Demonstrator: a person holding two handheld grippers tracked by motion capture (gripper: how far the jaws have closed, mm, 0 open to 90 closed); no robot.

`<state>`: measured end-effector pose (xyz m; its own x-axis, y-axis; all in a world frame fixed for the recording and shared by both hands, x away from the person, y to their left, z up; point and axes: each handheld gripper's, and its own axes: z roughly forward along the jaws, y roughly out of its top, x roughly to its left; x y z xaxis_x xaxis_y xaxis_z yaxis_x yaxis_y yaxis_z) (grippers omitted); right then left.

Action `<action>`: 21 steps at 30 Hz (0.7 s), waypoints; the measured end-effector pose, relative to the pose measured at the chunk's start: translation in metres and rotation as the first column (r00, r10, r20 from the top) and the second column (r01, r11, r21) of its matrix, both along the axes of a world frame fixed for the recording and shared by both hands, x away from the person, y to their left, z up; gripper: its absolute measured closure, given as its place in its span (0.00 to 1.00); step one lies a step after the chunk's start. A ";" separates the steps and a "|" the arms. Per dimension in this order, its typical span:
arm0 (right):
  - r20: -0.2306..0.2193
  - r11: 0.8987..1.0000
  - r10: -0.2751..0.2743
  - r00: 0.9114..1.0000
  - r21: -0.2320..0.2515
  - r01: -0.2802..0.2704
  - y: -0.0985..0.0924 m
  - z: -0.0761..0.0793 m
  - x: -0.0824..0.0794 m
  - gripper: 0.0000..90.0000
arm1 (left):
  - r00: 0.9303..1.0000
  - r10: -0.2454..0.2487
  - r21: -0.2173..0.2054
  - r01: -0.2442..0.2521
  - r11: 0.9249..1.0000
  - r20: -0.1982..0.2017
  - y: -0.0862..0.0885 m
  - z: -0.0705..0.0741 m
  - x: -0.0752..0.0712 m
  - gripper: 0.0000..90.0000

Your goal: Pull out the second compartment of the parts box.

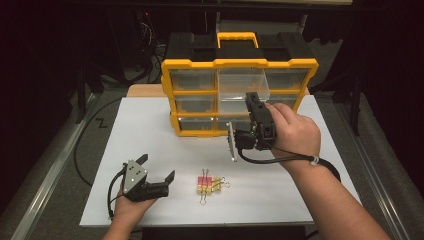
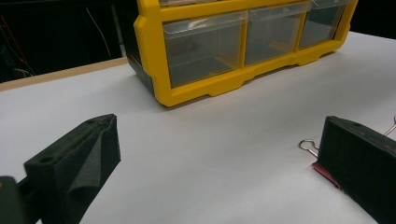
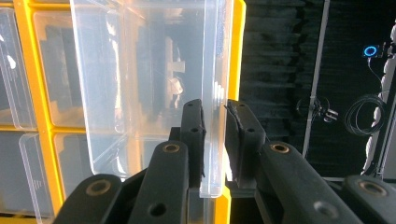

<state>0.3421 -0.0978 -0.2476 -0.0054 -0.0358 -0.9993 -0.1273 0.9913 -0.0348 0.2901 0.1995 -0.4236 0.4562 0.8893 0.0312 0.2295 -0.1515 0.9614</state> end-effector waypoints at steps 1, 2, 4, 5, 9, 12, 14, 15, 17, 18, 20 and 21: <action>0.000 1.000 0.002 1.000 0.001 -0.002 0.000 0.000 0.000 0.89 | 1.000 0.001 -0.002 -0.001 1.000 0.000 0.000 0.000 0.000 0.00; -0.005 1.000 -0.003 1.000 0.004 0.003 0.000 0.001 0.000 0.88 | 1.000 0.001 -0.003 -0.001 1.000 0.001 0.000 0.000 0.000 0.00; -0.010 1.000 0.002 1.000 0.012 -0.001 0.000 0.001 -0.001 0.85 | 1.000 0.001 -0.003 -0.001 1.000 0.001 0.000 0.000 0.000 0.00; -0.017 1.000 0.003 1.000 0.021 -0.003 0.000 0.001 -0.002 0.83 | 1.000 0.001 -0.002 -0.001 1.000 0.000 0.000 0.000 0.000 0.00; -0.021 1.000 0.012 1.000 0.020 -0.011 -0.001 -0.001 -0.009 0.80 | 1.000 0.000 -0.001 0.000 1.000 -0.001 0.000 0.000 0.000 0.00; -0.026 1.000 0.020 0.999 0.020 -0.019 -0.001 -0.005 -0.013 0.80 | 1.000 0.000 0.002 0.000 1.000 0.000 0.000 0.000 0.000 0.00; -0.028 1.000 0.025 0.999 0.014 -0.025 -0.001 -0.008 -0.015 0.79 | 1.000 0.000 0.002 0.000 1.000 0.000 0.000 0.000 0.000 0.00; -0.033 1.000 0.027 0.999 0.011 -0.026 -0.002 -0.010 -0.016 0.79 | 1.000 0.000 0.002 0.000 1.000 0.000 0.000 0.000 0.000 0.00; -0.042 1.000 0.024 0.999 0.007 -0.024 -0.002 -0.014 -0.018 0.79 | 1.000 0.000 0.003 0.000 1.000 0.000 0.000 0.000 0.000 0.00; -0.048 1.000 0.024 0.999 0.005 -0.024 -0.003 -0.018 -0.018 0.78 | 1.000 0.001 0.003 -0.001 1.000 0.000 0.000 0.000 0.000 0.00; -0.055 1.000 0.024 0.998 0.002 -0.024 -0.003 -0.022 -0.019 0.77 | 1.000 0.000 0.004 0.000 1.000 -0.001 0.000 0.000 0.000 0.00; -0.061 1.000 0.022 0.998 0.002 -0.022 -0.004 -0.025 -0.019 0.76 | 1.000 0.000 0.005 0.000 1.000 0.000 0.000 0.000 0.000 0.00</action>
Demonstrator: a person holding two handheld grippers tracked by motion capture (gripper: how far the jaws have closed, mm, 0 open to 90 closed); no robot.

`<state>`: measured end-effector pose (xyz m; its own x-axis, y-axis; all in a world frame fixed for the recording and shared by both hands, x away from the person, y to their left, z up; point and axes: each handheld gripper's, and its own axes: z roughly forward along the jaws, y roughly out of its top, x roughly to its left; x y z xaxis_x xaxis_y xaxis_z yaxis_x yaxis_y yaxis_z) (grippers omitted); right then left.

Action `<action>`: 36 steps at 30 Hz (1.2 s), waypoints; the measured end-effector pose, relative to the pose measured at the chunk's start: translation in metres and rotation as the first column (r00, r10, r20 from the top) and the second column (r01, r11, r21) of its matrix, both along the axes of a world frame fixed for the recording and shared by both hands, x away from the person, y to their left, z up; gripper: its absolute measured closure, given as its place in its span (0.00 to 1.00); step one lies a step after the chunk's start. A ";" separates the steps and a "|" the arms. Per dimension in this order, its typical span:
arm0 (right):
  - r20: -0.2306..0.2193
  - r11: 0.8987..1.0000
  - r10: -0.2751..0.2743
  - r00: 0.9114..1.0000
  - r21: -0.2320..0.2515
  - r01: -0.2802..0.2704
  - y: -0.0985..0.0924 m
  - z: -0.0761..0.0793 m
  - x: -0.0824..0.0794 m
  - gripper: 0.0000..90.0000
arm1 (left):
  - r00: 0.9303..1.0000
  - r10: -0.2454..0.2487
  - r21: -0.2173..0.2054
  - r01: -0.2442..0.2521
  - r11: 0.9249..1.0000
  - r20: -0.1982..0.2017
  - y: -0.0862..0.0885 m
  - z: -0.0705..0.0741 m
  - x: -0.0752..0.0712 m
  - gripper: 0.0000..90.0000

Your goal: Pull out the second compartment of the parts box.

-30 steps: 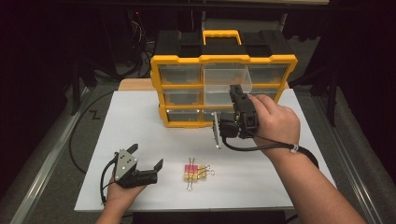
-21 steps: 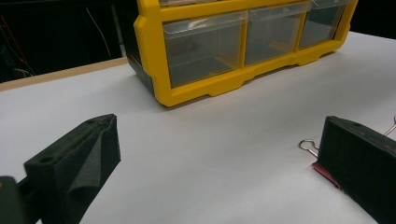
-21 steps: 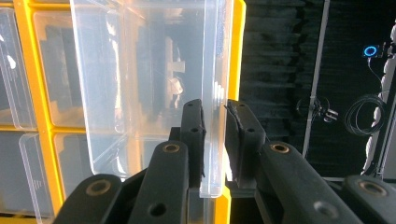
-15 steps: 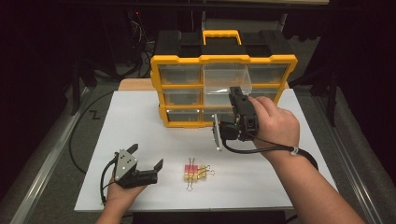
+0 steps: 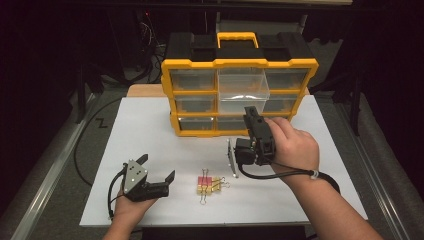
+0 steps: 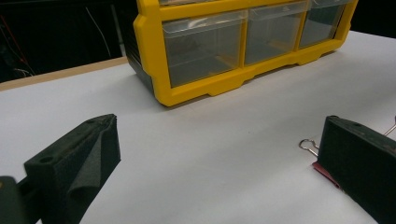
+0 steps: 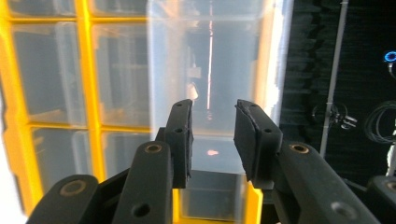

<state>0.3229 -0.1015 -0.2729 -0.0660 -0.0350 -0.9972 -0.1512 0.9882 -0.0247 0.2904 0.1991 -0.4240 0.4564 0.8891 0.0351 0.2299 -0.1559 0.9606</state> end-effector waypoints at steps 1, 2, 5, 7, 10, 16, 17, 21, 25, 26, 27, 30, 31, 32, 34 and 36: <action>-0.003 1.000 -0.001 1.000 -0.003 0.001 0.000 -0.003 0.000 0.76 | 1.000 0.000 0.000 0.000 1.000 0.001 0.000 0.000 0.000 0.00; -0.006 1.000 0.000 1.000 -0.002 0.000 -0.001 -0.006 0.000 0.75 | 1.000 -0.001 0.000 0.001 1.000 0.000 0.000 0.000 0.000 0.00; -0.021 1.000 -0.003 1.000 -0.006 0.003 -0.002 -0.016 0.000 0.73 | 1.000 -0.001 0.002 0.001 1.000 0.000 0.000 0.000 0.000 0.00; -0.031 1.000 -0.003 1.000 -0.007 0.003 -0.003 -0.024 0.000 0.72 | 1.000 -0.001 0.001 0.001 1.000 0.001 0.000 0.000 0.000 0.00; -0.045 1.000 -0.004 0.999 -0.011 0.003 -0.006 -0.035 0.000 0.71 | 1.000 -0.001 0.001 0.001 1.000 0.003 0.000 0.000 0.000 0.00; -0.083 1.000 -0.018 0.996 -0.017 0.016 -0.016 -0.062 0.002 0.69 | 1.000 -0.001 -0.004 0.001 1.000 -0.001 0.001 0.000 0.000 0.00; -0.088 1.000 -0.019 0.996 -0.020 0.017 -0.018 -0.066 0.003 0.68 | 1.000 -0.001 -0.003 0.001 1.000 0.001 0.001 0.000 0.000 0.00; -0.119 0.999 -0.033 0.992 -0.021 0.030 -0.026 -0.085 0.006 0.67 | 1.000 -0.005 0.005 0.005 1.000 0.002 0.000 -0.001 0.000 0.00; -0.141 0.999 -0.044 0.989 -0.029 0.041 -0.031 -0.102 0.007 0.66 | 1.000 -0.006 0.006 0.006 1.000 0.002 0.000 -0.001 0.001 0.00; -0.144 0.999 -0.042 0.989 -0.030 0.038 -0.033 -0.107 0.007 0.66 | 1.000 -0.006 0.007 0.006 1.000 0.003 0.000 -0.001 0.001 0.00; -0.144 0.999 -0.041 0.989 -0.031 0.037 -0.034 -0.111 0.008 0.66 | 1.000 -0.006 0.008 0.006 1.000 0.003 0.000 -0.001 0.001 0.00; -0.159 0.999 -0.043 0.986 -0.022 0.040 -0.038 -0.125 0.009 0.65 | 1.000 -0.007 0.009 0.007 1.000 0.003 -0.001 -0.001 0.001 0.00; -0.165 0.999 -0.046 0.985 -0.018 0.043 -0.039 -0.130 0.009 0.65 | 1.000 -0.007 0.009 0.007 1.000 0.003 -0.001 -0.001 0.001 0.00; -0.173 0.999 -0.050 0.984 -0.019 0.047 -0.040 -0.136 0.010 0.65 | 1.000 -0.006 0.007 0.006 1.000 0.003 -0.001 -0.001 0.001 0.00; -0.190 0.998 -0.064 0.980 -0.021 0.061 -0.042 -0.148 0.010 0.64 | 1.000 -0.006 0.006 0.005 1.000 0.002 0.000 -0.002 0.001 0.00; -0.197 0.998 -0.059 0.979 -0.016 0.057 -0.045 -0.157 0.010 0.64 | 1.000 -0.005 0.007 0.005 1.000 -0.001 0.000 -0.002 0.001 0.00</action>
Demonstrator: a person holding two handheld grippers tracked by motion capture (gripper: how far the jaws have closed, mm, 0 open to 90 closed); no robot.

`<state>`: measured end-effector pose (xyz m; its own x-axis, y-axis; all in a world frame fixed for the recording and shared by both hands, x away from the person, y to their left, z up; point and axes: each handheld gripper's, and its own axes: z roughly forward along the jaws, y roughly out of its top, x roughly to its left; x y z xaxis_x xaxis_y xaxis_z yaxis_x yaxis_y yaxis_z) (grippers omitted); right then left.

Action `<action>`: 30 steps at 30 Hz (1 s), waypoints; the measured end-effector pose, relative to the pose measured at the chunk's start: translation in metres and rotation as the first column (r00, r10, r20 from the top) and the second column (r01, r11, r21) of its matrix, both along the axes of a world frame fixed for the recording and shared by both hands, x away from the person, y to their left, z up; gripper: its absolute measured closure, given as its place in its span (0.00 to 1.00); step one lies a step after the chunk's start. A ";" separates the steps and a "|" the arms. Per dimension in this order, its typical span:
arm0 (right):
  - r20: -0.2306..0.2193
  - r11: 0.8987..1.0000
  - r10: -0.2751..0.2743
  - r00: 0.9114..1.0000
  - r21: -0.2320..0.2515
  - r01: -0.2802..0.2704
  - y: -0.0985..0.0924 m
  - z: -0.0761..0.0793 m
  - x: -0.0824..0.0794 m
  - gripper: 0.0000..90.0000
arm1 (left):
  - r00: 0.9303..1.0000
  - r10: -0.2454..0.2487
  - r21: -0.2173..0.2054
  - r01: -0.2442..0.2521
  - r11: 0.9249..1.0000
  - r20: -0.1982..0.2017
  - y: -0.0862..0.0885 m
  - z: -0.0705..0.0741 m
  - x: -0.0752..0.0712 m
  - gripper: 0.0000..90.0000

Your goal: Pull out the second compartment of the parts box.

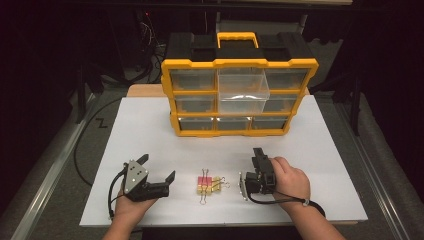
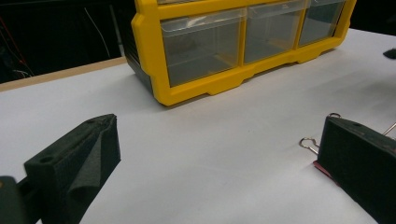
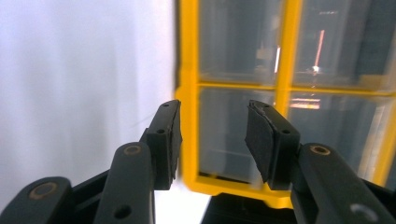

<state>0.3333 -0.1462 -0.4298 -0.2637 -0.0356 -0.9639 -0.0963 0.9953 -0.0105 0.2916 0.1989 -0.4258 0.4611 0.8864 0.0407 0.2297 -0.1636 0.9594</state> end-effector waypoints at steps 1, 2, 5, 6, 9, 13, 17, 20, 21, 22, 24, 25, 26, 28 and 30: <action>-0.003 1.000 -0.003 1.000 0.002 0.003 -0.002 -0.005 0.000 0.64 | 1.000 0.000 0.000 0.000 1.000 0.000 0.000 0.000 0.000 0.00; -0.003 1.000 -0.006 1.000 0.002 0.006 -0.003 -0.008 0.000 0.64 | 1.000 0.000 0.000 0.000 1.000 0.001 0.000 0.000 0.000 0.00; -0.003 1.000 -0.022 1.000 0.010 0.022 -0.009 -0.018 -0.001 0.63 | 1.000 0.000 0.001 0.000 1.000 -0.001 -0.001 0.000 0.000 0.00; -0.007 1.000 -0.024 1.000 0.014 0.024 -0.012 -0.020 -0.001 0.63 | 1.000 0.000 0.001 0.000 1.000 -0.001 -0.001 0.000 0.000 0.00; -0.017 0.999 -0.043 0.999 0.010 0.043 -0.018 -0.021 -0.001 0.62 | 1.000 -0.002 -0.001 0.002 1.000 -0.001 -0.001 0.000 0.000 0.00; -0.004 0.999 -0.036 0.999 0.004 0.036 -0.025 -0.021 0.000 0.57 | 1.000 -0.004 0.000 0.004 1.000 0.000 -0.002 0.000 -0.001 0.00; -0.027 0.999 -0.033 0.999 -0.001 0.033 -0.024 -0.020 -0.002 0.53 | 1.000 -0.001 0.004 0.001 1.000 0.000 -0.002 -0.001 0.000 0.00; -0.038 0.999 -0.034 0.999 0.000 0.034 -0.024 -0.018 -0.002 0.48 | 1.000 0.005 -0.002 -0.005 1.000 -0.001 -0.001 -0.001 0.001 0.00; -0.036 0.999 -0.030 0.999 0.011 0.030 -0.024 -0.017 -0.001 0.45 | 1.000 0.007 -0.004 -0.007 1.000 -0.001 -0.001 -0.001 0.001 0.00; -0.039 0.999 -0.036 0.999 0.016 0.036 -0.025 -0.016 -0.001 0.42 | 1.000 0.008 -0.002 -0.008 1.000 -0.001 -0.001 -0.001 0.001 0.00; -0.026 0.999 -0.023 0.999 0.033 0.024 -0.026 -0.015 -0.001 0.34 | 1.000 0.012 -0.002 -0.012 1.000 0.000 0.000 -0.001 0.001 0.00; -0.024 0.999 -0.018 1.000 0.038 0.019 -0.026 -0.014 -0.002 0.30 | 1.000 0.014 -0.002 -0.014 1.000 0.000 0.000 -0.001 0.001 0.00; -0.020 0.999 -0.006 1.000 0.035 0.007 -0.027 -0.014 -0.001 0.26 | 1.000 0.016 -0.001 -0.016 1.000 -0.002 0.000 -0.001 0.001 0.00; -0.020 0.999 -0.014 1.000 0.045 0.015 -0.027 -0.016 -0.001 0.18 | 1.000 0.015 0.000 -0.015 1.000 -0.002 0.000 -0.001 0.001 0.00; -0.019 0.999 -0.004 1.000 0.044 0.005 -0.027 -0.016 -0.001 0.10 | 1.000 0.014 0.000 -0.014 1.000 0.000 -0.001 -0.001 0.001 0.00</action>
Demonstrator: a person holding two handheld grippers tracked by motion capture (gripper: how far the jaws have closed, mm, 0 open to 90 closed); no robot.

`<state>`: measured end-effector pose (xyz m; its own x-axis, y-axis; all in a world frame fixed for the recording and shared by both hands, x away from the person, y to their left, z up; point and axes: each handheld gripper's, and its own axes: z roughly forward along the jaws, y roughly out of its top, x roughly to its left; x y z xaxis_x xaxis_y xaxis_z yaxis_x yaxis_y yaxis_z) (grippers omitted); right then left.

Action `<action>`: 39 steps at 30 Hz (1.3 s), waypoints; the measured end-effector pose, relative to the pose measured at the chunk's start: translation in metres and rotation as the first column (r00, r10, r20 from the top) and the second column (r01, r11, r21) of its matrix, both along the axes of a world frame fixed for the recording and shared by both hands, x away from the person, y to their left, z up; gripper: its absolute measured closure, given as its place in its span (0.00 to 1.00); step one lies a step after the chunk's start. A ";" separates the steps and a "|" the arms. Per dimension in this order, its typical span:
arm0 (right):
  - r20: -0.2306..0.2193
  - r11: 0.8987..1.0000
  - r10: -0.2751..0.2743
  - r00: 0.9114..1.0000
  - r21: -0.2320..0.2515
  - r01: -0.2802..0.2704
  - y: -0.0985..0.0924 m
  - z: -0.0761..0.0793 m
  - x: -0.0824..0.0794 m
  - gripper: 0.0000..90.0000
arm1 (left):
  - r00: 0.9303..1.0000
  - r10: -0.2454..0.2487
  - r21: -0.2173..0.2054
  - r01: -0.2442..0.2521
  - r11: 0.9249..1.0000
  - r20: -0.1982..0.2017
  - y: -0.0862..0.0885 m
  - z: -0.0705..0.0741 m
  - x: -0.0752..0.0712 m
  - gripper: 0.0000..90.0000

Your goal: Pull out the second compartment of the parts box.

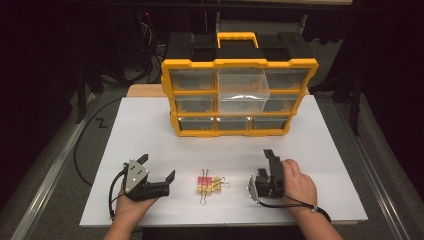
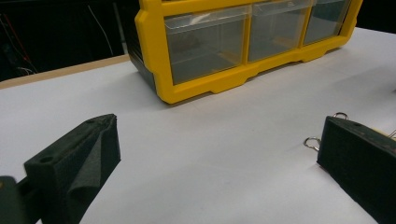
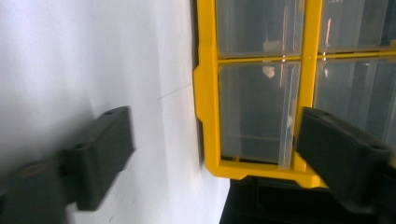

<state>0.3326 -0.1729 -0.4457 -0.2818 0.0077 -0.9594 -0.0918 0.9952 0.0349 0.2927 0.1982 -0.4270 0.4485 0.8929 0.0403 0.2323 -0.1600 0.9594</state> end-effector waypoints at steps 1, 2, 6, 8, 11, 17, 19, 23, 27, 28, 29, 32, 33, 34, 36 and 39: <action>0.010 1.000 0.016 1.000 -0.006 -0.016 0.000 0.000 0.001 0.07 | 1.000 0.000 0.000 0.000 1.000 0.001 0.000 0.000 0.000 0.00; 0.002 1.000 0.005 1.000 -0.012 -0.005 0.001 0.001 0.001 0.04 | 1.000 0.000 0.000 0.000 1.000 0.002 0.000 0.000 0.000 0.00; 0.021 1.000 0.010 1.000 0.002 -0.010 0.001 0.001 -0.001 0.01 | 1.000 0.000 0.005 0.000 1.000 0.005 0.000 0.000 0.000 0.00; 0.039 1.000 0.024 0.999 0.010 -0.025 0.001 0.005 -0.001 0.01 | 1.000 -0.003 0.005 0.003 1.000 0.000 0.000 0.000 0.000 0.00; 0.034 0.998 0.015 0.999 0.053 -0.017 0.000 0.009 -0.001 0.01 | 1.000 0.000 0.010 0.000 1.000 0.003 0.000 0.000 0.000 0.00; -0.044 0.973 -0.009 0.999 0.229 0.019 -0.009 0.015 0.004 0.01 | 1.000 0.009 0.006 -0.009 1.000 -0.001 0.001 0.000 0.000 0.00; -0.104 0.941 -0.037 0.994 0.333 0.069 -0.013 0.016 0.004 0.01 | 1.000 0.016 0.007 -0.016 1.000 0.003 0.001 0.000 0.001 0.00; -0.181 0.885 -0.017 0.983 0.454 0.099 -0.019 0.020 0.007 0.01 | 1.000 0.029 0.009 -0.029 1.000 0.000 0.001 0.000 0.002 0.00; -0.251 0.800 -0.003 0.968 0.581 0.153 -0.025 0.021 0.011 0.01 | 0.999 0.032 0.011 -0.032 0.999 -0.004 0.002 -0.001 0.002 0.00; -0.267 0.778 -0.001 0.964 0.606 0.168 -0.026 0.021 0.012 0.01 | 0.999 0.032 0.011 -0.032 0.999 -0.005 0.001 -0.001 0.002 0.00; -0.290 0.761 0.011 0.957 0.623 0.180 -0.028 0.022 0.013 0.01 | 0.999 0.033 0.010 -0.033 0.999 -0.006 0.001 0.000 0.002 0.00; -0.337 0.700 0.020 0.941 0.677 0.227 -0.034 0.022 0.017 0.01 | 0.999 0.033 0.010 -0.033 0.999 -0.014 0.001 -0.001 0.002 0.00; -0.351 0.684 0.025 0.936 0.689 0.240 -0.036 0.023 0.019 0.01 | 0.999 0.035 0.007 -0.035 0.999 -0.018 0.001 -0.001 0.003 0.00; -0.367 0.658 0.026 0.930 0.707 0.261 -0.038 0.023 0.020 0.01 | 0.999 0.035 0.006 -0.035 0.999 -0.018 0.001 -0.001 0.003 0.00; -0.397 0.612 0.037 0.917 0.734 0.293 -0.043 0.023 0.023 0.01 | 0.999 0.035 0.008 -0.035 0.999 -0.014 0.001 -0.001 0.003 0.00; -0.439 0.519 0.065 0.896 0.782 0.346 -0.050 0.023 0.027 0.01 | 0.999 0.037 0.006 -0.037 0.999 -0.010 0.001 0.000 0.002 0.00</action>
<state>0.3600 -0.2232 -0.4223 -0.5170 0.8036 -0.2948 0.2717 0.4806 0.8338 0.2949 0.1995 -0.4272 0.4155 0.9087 0.0410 0.2481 -0.1566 0.9560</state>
